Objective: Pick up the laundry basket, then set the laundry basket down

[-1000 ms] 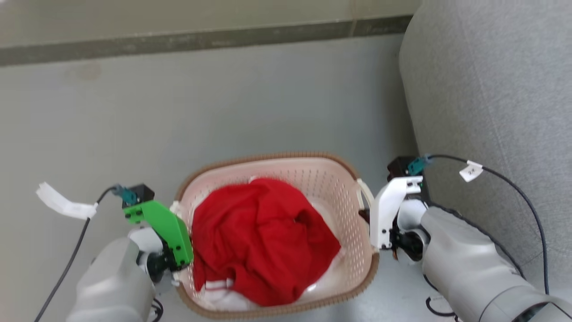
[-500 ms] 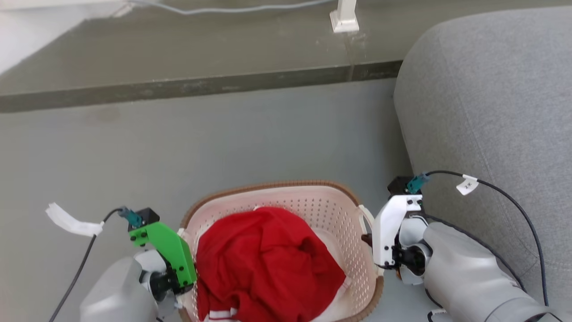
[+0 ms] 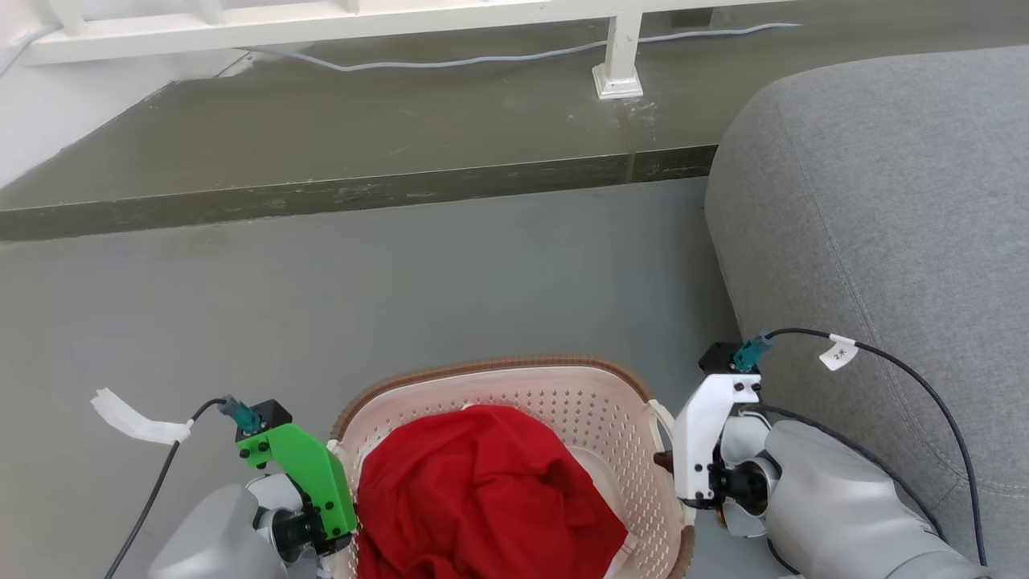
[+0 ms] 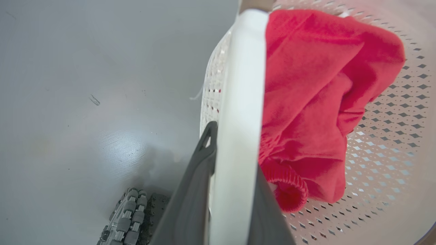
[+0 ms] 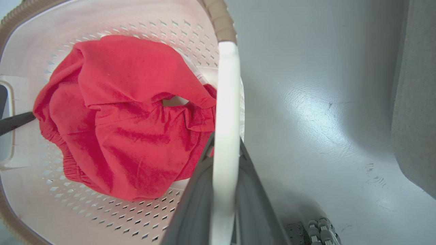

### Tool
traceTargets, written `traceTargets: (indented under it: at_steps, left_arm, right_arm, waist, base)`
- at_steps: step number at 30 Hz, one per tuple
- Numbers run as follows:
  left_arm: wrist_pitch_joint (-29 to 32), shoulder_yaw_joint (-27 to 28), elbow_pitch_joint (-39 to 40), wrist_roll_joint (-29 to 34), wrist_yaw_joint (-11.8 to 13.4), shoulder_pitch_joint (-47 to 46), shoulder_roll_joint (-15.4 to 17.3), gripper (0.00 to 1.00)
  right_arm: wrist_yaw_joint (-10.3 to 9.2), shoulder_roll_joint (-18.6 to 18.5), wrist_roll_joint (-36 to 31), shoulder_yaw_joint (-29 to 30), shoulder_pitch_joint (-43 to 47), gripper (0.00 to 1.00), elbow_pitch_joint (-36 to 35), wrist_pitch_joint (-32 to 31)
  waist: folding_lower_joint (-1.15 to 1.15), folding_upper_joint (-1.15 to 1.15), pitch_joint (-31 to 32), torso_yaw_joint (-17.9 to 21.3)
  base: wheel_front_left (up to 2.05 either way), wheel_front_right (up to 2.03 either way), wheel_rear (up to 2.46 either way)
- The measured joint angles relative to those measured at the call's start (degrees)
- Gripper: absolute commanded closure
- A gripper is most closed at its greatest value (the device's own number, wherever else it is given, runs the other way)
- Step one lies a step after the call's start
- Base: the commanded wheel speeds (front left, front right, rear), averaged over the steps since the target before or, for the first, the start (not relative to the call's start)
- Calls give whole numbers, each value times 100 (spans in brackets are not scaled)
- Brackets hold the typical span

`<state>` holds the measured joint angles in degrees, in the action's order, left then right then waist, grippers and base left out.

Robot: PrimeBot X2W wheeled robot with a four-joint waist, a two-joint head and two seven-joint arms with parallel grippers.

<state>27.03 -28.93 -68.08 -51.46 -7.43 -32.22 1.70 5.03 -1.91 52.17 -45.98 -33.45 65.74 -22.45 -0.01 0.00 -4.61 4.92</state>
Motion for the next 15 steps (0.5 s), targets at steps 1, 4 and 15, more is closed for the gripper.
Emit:
traceTargets:
  at_steps: [1, 4, 15]
  left_arm:
    - [3, -7, 1, -10, 9, 0, 0, 100]
    - [24, -22, 2, -25, 15, 2, 1, 100]
    - [45, -58, 13, -68, 15, 3, 23, 100]
  right_arm:
    - [-1, -1, 4, -1, 0, 100, -1, -24]
    - [-5, -3, 26, -18, 0, 100, -4, -31]
    - [-15, -4, 64, -77, 0, 100, -30, -38]
  waist:
    - [0, 0, 3, 2]
    - [0, 0, 10, 4]
    - [0, 0, -5, 14]
  base:
    - [0, 0, 0]
    - [0, 0, 0]
    - [0, 0, 0]
